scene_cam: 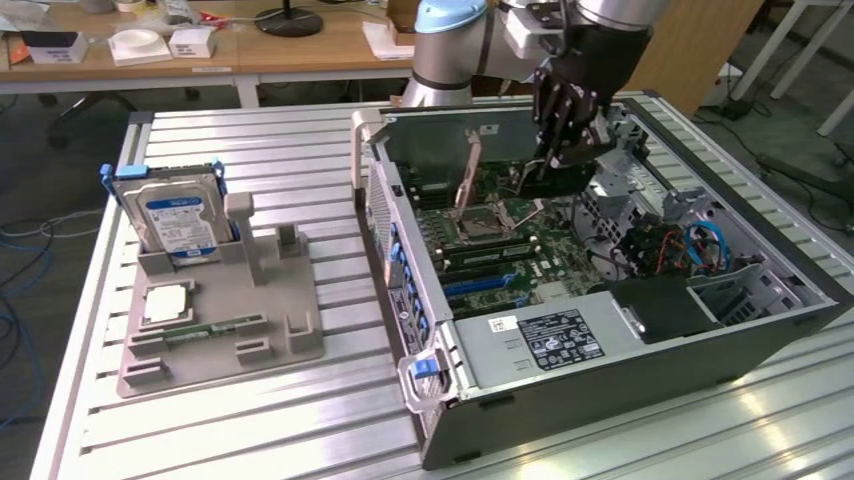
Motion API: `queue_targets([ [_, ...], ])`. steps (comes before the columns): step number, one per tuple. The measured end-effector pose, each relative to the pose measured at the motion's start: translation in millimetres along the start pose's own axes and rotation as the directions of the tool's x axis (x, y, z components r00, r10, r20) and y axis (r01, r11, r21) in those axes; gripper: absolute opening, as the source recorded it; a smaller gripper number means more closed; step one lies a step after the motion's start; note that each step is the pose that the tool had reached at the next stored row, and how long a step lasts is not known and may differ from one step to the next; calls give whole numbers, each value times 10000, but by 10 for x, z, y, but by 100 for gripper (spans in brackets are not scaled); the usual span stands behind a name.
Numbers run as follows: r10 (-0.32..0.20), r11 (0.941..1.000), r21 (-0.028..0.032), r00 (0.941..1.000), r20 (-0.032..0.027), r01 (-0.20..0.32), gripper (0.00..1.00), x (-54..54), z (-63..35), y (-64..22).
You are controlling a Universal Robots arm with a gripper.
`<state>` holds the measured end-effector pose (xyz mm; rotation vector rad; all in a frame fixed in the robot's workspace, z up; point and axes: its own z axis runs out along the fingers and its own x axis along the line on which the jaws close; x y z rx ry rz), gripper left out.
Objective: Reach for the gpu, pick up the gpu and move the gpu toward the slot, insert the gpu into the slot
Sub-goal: 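Insert the gpu into the slot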
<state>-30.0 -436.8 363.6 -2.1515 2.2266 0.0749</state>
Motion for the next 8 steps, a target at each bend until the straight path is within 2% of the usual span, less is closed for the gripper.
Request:
queue_targets([
  [2, 86, 10000, 7, 10000, -17, -86, 26, 3, 38, 32],
  [8, 366, 9993, 27, 9993, -18, -366, 26, 28, 145, 35],
])
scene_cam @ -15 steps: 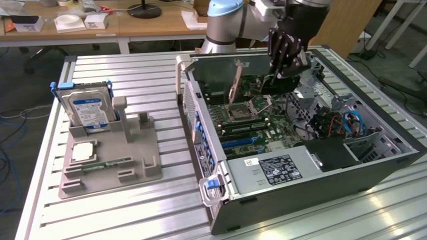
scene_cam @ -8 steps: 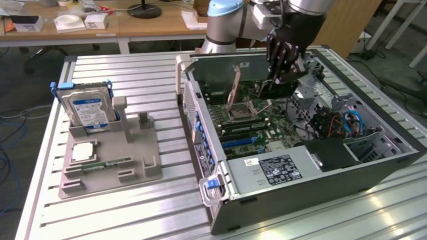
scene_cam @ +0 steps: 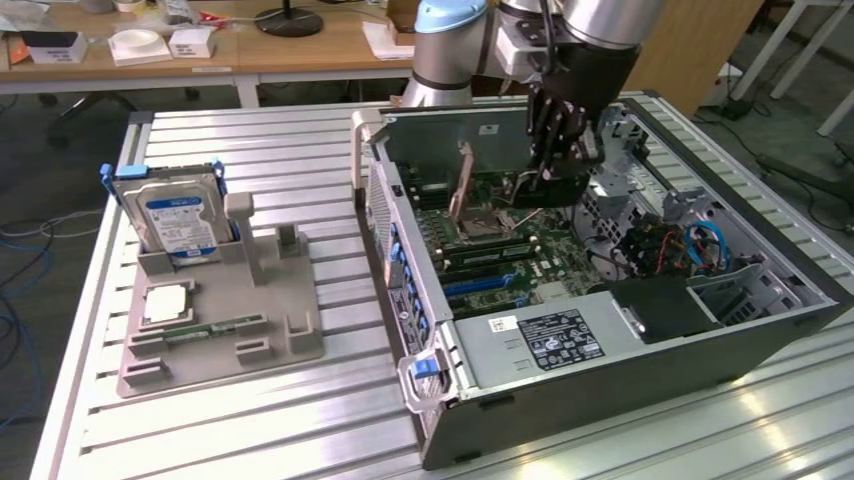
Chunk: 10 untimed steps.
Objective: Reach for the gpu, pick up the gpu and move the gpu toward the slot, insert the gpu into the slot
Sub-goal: 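Insert the gpu into the slot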
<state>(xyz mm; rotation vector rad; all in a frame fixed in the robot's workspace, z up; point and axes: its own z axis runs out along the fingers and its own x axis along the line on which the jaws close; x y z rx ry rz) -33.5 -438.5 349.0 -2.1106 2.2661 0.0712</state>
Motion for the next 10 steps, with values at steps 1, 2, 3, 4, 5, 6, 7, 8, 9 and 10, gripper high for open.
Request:
queue_targets([
  [1, 34, 10000, 2, 10000, 0, -34, 26, 5, 18, 1],
  [2, 35, 10000, 2, 10000, 0, -35, 26, 7, 35, 1],
  [3, 36, 10000, 2, 10000, 0, -36, 26, 8, 54, 1],
  [4, 34, 10000, 0, 10000, 0, -34, 26, 14, 71, 0],
  [5, 34, 10000, -1, 10000, -1, -34, 26, 19, 89, 0],
  [6, 34, 10000, -1, 10000, -1, -34, 26, 20, 107, 0],
  [7, 35, 10000, -3, 10000, 1, -35, 26, 21, 127, 1],
  [8, 35, 10000, -5, 10000, 0, -35, 26, 22, 145, 1],
  [9, 36, 10000, -14, 10000, -1, -36, 26, 25, 162, 2],
  [10, 38, 10000, -18, 10000, -2, -38, 26, 28, 180, 3],
])
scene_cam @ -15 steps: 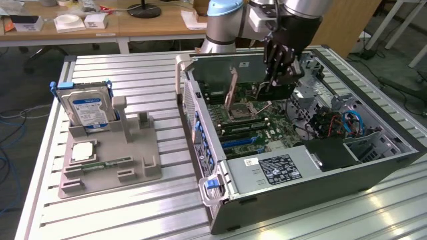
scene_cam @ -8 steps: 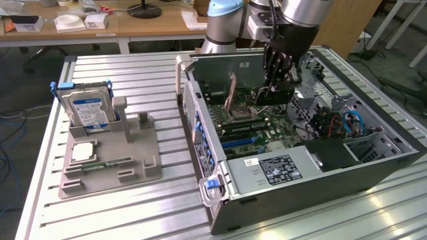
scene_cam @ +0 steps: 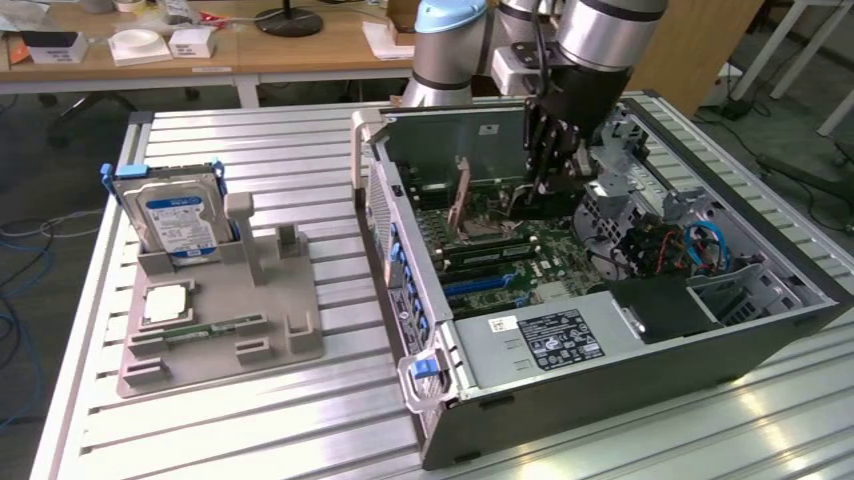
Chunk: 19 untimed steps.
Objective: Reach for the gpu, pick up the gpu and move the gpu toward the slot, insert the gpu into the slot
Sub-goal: 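Insert the gpu into the slot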
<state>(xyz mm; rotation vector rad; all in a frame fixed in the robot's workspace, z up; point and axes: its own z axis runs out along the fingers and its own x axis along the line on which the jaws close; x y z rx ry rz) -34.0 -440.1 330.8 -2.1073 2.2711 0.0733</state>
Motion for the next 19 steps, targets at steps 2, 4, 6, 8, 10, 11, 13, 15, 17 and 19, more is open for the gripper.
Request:
queue_targets([
  [2, -1, 10000, -4, 10000, -4, 1, 26, 9, 34, 1],
  [4, -3, 10000, -2, 10000, -30, 3, 26, 18, 50, 31],
  [6, -2, 10000, -1, 10000, -28, 2, 26, 24, 62, 97],
  [8, -1, 10000, -2, 10000, -28, 1, 26, 29, 68, 143],
  [10, -3, 10000, -3, 10000, -29, 3, 26, 52, 75, 154],
  [11, -3, 10000, -2, 10000, -30, 3, 26, 77, 76, 155],
  [13, -1, 10000, -3, 10000, -29, 1, 26, 140, 78, 152],
  [15, -2, 10000, -3, 10000, -28, 2, 26, 200, 78, 150],
  [17, -2, 10000, -1, 10000, -29, 2, 26, 237, 84, 150],
  [19, -84, 10000, -7, 10000, -32, 84, 26, 238, 98, 159],
])
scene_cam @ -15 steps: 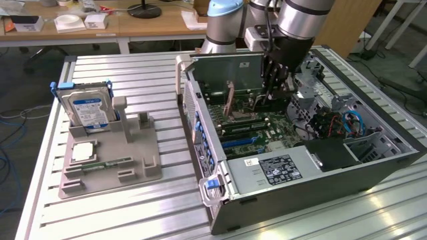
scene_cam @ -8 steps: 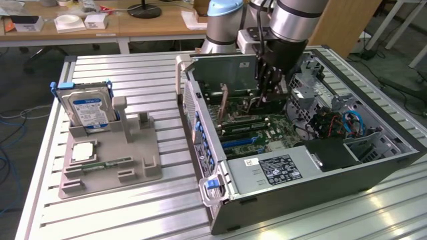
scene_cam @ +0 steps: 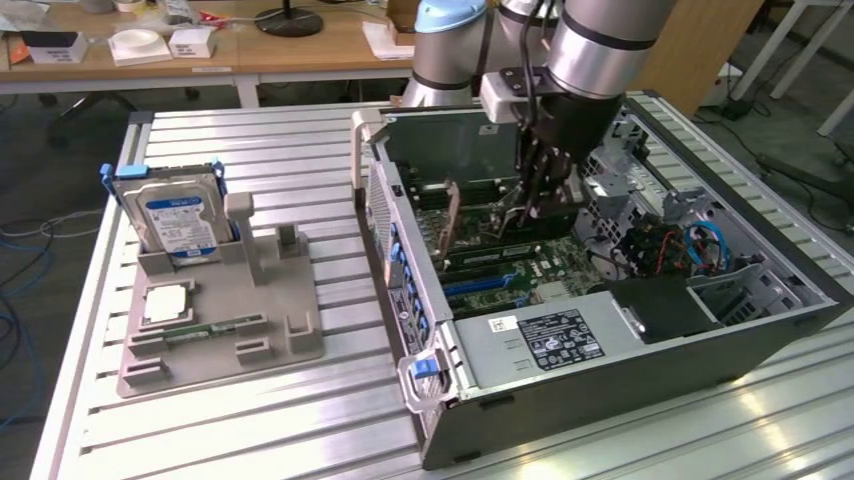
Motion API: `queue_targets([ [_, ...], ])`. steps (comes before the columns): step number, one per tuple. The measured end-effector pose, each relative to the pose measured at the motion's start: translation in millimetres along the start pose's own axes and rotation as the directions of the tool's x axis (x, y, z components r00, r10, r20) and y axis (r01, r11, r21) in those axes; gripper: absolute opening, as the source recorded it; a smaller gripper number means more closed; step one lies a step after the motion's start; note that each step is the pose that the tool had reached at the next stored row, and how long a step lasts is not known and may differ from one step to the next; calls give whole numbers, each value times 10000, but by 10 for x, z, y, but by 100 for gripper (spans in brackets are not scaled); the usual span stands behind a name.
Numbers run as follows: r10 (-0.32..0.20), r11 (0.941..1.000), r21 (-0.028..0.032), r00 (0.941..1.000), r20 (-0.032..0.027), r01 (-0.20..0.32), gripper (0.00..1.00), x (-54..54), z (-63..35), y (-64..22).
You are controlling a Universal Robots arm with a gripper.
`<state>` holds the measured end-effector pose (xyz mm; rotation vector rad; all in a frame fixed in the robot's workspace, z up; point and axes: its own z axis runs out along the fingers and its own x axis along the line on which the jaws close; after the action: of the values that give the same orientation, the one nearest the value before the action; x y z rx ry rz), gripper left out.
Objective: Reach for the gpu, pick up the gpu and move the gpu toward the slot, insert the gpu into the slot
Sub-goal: 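Insert the gpu into the slot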
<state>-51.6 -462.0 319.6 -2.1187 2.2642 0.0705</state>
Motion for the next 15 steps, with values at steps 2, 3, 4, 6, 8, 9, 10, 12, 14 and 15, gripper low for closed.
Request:
queue_targets([
  [2, -235, 9997, -14, 9997, -1, 235, 26, 3, 27, 8],
  [3, -379, 9993, -23, 9993, -2, 379, 26, 4, 42, 11],
  [4, -489, 9988, -29, 9988, -3, 489, 26, 5, 57, 17],
  [6, -568, 9984, -34, 9984, -4, 568, 26, 6, 93, 24],
  [8, -636, 9980, -39, 9980, -3, 636, 26, 8, 129, 30],
  [9, -714, 9974, -43, 9974, -3, 714, 26, 9, 148, 31],
  [10, -810, 9967, -49, 9967, -4, 810, 26, 11, 167, 33],
  [12, -854, 9963, -52, 9963, -3, 854, 26, 13, 203, 34],
  [14, -855, 9963, -53, 9963, -5, 855, 26, 18, 237, 35],
  [15, -843, 9964, -52, 9964, -4, 843, 26, 25, 254, 37],
])
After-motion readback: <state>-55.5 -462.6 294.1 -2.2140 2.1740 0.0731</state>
